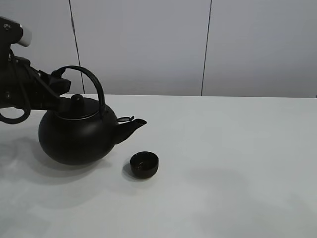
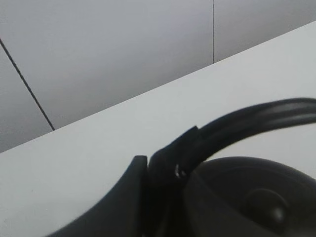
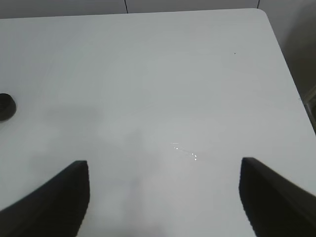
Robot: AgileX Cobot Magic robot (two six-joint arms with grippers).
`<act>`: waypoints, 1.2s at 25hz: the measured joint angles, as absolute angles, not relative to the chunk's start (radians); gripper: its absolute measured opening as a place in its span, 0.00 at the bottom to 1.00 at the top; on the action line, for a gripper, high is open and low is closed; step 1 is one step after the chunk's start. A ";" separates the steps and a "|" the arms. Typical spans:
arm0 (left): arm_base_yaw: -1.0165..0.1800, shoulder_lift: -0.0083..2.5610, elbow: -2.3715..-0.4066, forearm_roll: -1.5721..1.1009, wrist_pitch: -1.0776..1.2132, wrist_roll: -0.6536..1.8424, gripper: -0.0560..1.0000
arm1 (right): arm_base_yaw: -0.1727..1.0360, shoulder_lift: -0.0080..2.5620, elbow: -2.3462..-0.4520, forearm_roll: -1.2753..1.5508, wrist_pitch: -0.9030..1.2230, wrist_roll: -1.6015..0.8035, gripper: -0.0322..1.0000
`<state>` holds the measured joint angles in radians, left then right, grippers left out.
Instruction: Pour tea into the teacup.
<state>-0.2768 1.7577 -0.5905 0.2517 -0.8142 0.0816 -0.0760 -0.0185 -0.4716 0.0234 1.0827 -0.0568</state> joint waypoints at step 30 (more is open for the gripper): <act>-0.277 1.758 -0.591 0.299 -0.800 0.179 0.15 | -0.076 -0.019 -0.472 0.023 1.084 -0.057 0.58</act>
<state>-0.2768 1.7577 -0.5905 0.2991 -0.7997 0.1785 -0.0760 -0.0185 -0.4716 0.0234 1.0837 -0.0568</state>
